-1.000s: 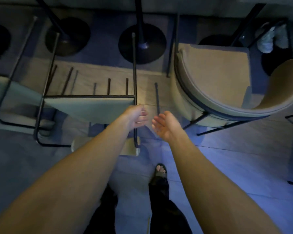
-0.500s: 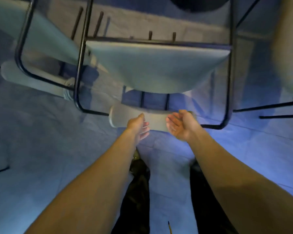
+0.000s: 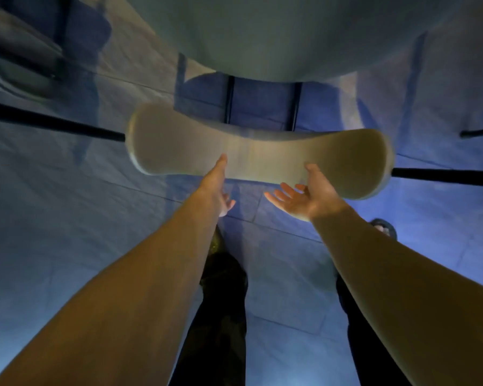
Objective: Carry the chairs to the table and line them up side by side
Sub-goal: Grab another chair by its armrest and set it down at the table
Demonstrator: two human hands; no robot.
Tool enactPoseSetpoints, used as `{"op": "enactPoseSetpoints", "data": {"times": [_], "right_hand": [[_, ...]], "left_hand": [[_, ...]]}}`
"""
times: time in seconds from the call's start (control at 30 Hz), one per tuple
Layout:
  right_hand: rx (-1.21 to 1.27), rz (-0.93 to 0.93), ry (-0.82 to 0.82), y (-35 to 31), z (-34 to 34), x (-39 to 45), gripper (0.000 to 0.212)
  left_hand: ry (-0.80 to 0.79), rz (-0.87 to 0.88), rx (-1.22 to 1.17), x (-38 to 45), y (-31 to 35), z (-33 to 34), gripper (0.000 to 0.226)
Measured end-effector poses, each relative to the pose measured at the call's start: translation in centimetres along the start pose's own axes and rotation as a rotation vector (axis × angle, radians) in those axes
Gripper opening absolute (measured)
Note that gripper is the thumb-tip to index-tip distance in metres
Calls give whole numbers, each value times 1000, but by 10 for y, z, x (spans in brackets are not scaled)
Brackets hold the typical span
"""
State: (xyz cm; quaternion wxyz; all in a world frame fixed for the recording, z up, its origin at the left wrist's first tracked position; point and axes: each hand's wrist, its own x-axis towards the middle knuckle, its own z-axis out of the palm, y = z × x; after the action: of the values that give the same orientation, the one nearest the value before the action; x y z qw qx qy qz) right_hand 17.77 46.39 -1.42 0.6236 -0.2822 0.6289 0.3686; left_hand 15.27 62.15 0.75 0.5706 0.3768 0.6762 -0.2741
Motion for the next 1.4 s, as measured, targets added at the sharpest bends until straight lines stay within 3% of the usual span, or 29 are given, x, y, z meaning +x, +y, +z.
{"op": "enactPoseSetpoints", "data": {"times": [0.17, 0.33, 0.43, 0.67, 0.83, 1.03, 1.17, 1.3, 1.4], "right_hand": [[87, 3, 47, 3, -4, 43, 73], [32, 14, 100, 8, 0, 82, 94], [-4, -7, 110, 8, 6, 100, 84], [46, -68, 68, 11, 7, 125, 70], [124, -111, 65, 15, 8, 127, 74], [45, -125, 76, 15, 8, 110, 76], [27, -122, 129, 17, 7, 83, 84], [29, -150, 172, 21, 8, 44, 73], [45, -136, 169, 26, 10, 8, 70]], "left_hand": [[-21, -81, -148, 45, -4, 10, 72], [8, -116, -234, 77, -3, 13, 92], [3, -107, -269, 92, -4, 14, 93], [-48, -58, -267, 108, 8, 18, 70], [-50, -73, -207, 97, 11, 24, 39], [-1, -64, -144, 93, 12, 17, 47], [-2, -48, -151, 72, 8, 10, 63], [4, -31, -147, 35, 7, 1, 77], [13, -14, -135, -2, 11, -8, 75]]}}
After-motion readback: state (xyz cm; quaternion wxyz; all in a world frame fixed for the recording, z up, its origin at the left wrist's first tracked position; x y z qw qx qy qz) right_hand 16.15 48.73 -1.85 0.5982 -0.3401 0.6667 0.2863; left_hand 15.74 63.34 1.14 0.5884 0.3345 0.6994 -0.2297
